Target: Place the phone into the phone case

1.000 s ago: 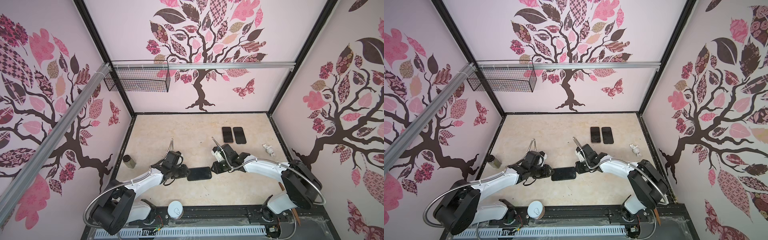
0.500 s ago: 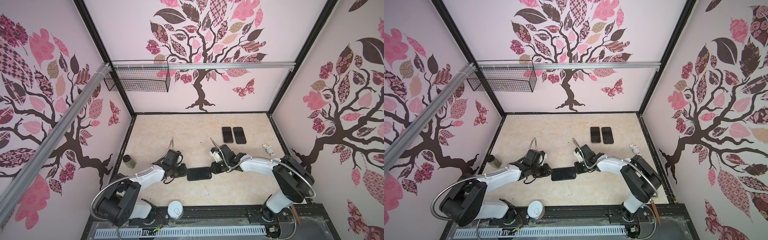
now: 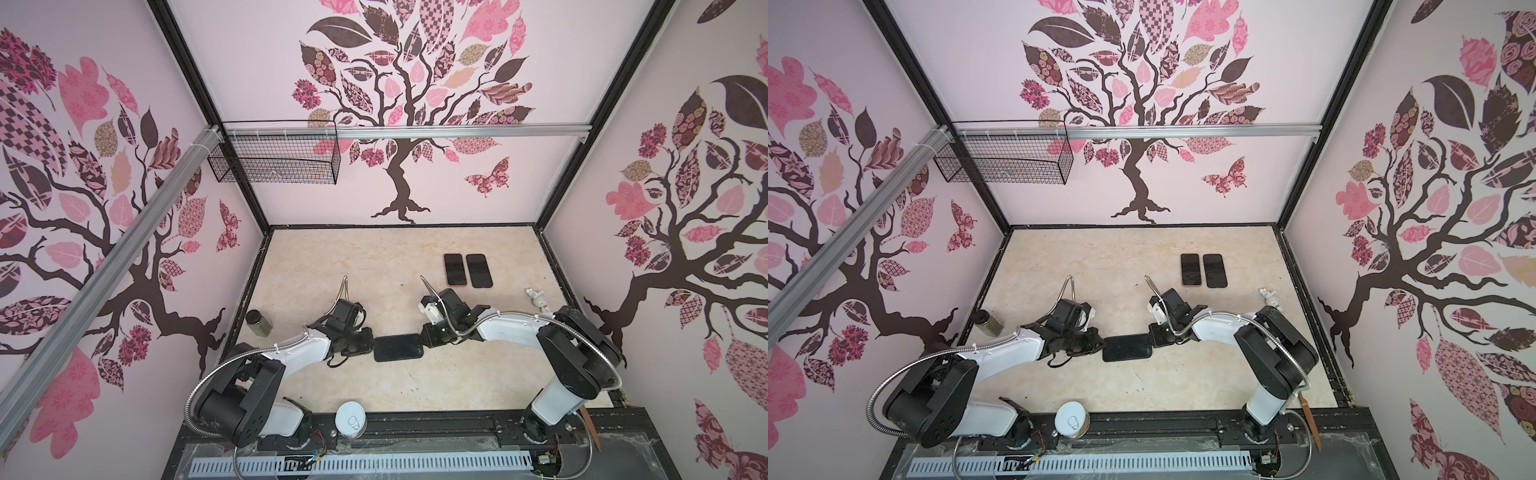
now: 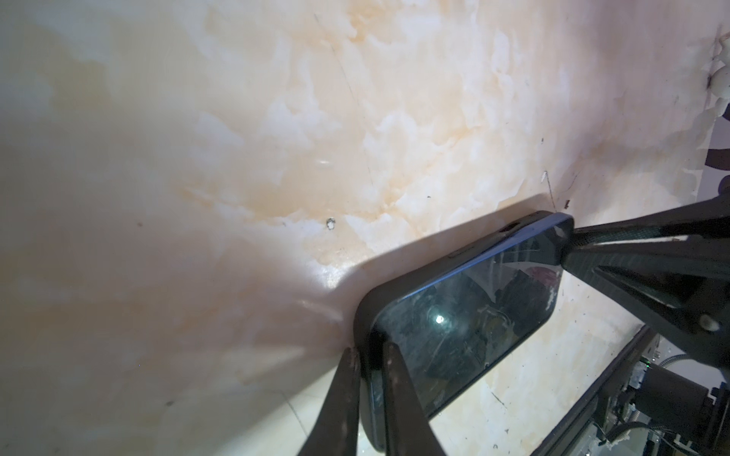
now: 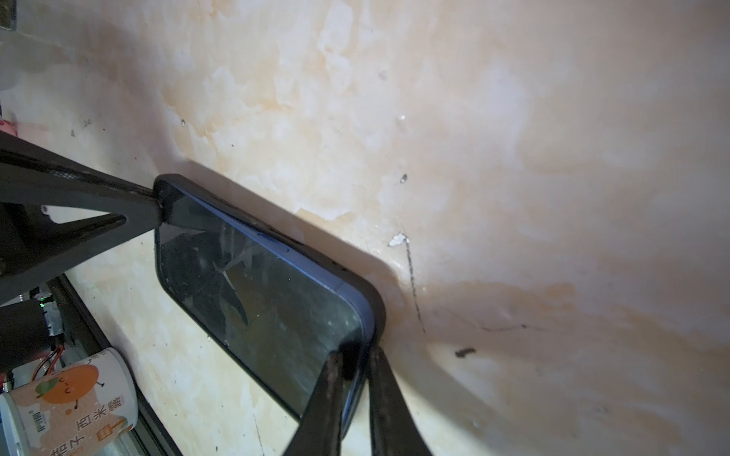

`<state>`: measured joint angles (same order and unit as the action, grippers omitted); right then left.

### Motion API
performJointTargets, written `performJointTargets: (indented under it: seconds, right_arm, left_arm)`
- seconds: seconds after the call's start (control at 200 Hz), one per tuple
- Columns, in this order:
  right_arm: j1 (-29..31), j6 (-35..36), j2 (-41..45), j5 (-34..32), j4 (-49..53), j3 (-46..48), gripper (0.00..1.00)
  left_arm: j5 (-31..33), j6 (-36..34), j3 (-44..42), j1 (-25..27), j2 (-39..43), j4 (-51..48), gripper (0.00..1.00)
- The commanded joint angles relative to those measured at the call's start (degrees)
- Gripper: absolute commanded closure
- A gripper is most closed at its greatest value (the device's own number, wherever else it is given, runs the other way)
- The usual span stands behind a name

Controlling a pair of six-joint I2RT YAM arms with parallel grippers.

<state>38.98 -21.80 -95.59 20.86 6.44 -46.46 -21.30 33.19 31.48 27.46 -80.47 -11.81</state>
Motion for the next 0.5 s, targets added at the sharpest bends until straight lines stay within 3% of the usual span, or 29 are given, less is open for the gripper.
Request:
performJointTargets:
  seconds: [0.0, 0.495]
  right_arm:
    - [0.5, 1.1, -3.4, -2.8, 0.6, -1.1, 0.84]
    - [0.4, 3.2, -4.5, -5.4, 4.3, -5.2, 0.85]
  left_arm:
    - [-0.8, -0.2, 0.9, 0.0, -1.3, 2.4, 0.88]
    - [-0.2, 0.0, 0.8, 0.0, -2.0, 2.5, 0.90]
